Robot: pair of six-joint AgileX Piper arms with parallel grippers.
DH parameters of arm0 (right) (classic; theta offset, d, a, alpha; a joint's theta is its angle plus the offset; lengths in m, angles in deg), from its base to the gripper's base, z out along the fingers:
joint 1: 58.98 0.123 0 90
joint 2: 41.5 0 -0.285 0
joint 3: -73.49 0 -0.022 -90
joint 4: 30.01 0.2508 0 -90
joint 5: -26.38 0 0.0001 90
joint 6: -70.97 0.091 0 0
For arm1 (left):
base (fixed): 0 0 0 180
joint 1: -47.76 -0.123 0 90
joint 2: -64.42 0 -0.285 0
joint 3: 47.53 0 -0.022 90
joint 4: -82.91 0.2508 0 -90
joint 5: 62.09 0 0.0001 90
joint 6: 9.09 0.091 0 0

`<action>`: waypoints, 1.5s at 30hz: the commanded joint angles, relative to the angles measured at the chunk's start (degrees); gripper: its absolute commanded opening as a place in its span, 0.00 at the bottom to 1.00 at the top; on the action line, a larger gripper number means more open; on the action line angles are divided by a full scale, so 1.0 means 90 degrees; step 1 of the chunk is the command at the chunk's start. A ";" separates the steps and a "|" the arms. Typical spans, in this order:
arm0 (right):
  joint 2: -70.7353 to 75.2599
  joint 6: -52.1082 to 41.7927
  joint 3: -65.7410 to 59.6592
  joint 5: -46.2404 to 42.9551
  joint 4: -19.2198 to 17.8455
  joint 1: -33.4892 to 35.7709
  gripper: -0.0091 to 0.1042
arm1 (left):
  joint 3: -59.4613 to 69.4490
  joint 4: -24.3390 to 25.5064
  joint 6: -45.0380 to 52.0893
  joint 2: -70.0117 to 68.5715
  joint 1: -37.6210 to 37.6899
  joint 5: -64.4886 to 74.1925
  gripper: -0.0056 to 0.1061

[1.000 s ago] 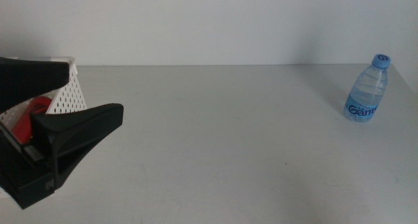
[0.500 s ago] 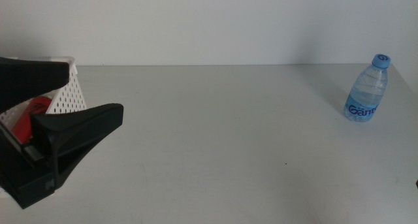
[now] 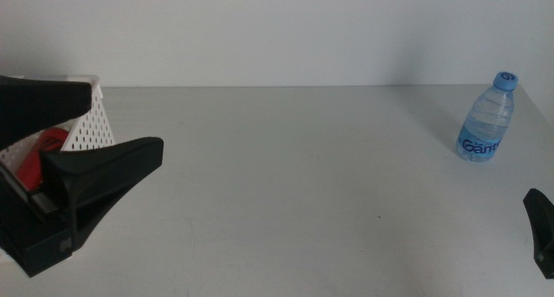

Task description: Use arms to grab the bottles and put them into the dustbin to the left of the table.

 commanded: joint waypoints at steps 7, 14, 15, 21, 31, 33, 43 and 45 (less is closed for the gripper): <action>-0.1174 -0.0051 0.0063 -0.1978 0.0077 -0.0035 0.91 | -0.0174 -0.0066 -0.0089 0.0016 0.0039 -0.0505 0.85; -0.2572 -0.0228 0.0290 -0.3249 0.1166 -0.0035 0.91 | -0.0174 -0.0066 -0.0089 0.0016 0.0039 -0.0505 0.85; -0.2742 -0.0228 0.0395 -0.3256 0.1214 -0.0035 0.91 | -0.0174 -0.0066 -0.0089 0.0016 0.0039 -0.0505 0.85; -0.3760 -0.0228 0.1300 -0.3293 0.1137 -0.0035 0.91 | -0.0174 -0.0066 -0.0089 0.0016 0.0039 -0.0505 0.85; -0.5206 -0.0781 0.2980 -0.3229 0.1198 -0.0035 0.91 | -0.0174 -0.0066 -0.0089 0.0016 0.0039 -0.0505 0.85; -0.5482 -0.0853 0.3353 -0.3221 0.1262 -0.0042 0.91 | -0.0174 -0.0066 -0.0089 0.0016 0.0039 -0.0505 0.85; -0.6830 -0.1055 0.4954 -0.3004 0.1762 -0.0042 0.91 | -0.0174 -0.0066 -0.0089 0.0016 0.0039 -0.0505 0.85; -0.6976 -0.1055 0.5275 -0.2746 0.1687 -0.0042 0.91 | -0.0174 -0.0066 -0.0089 0.0016 0.0039 -0.0505 0.85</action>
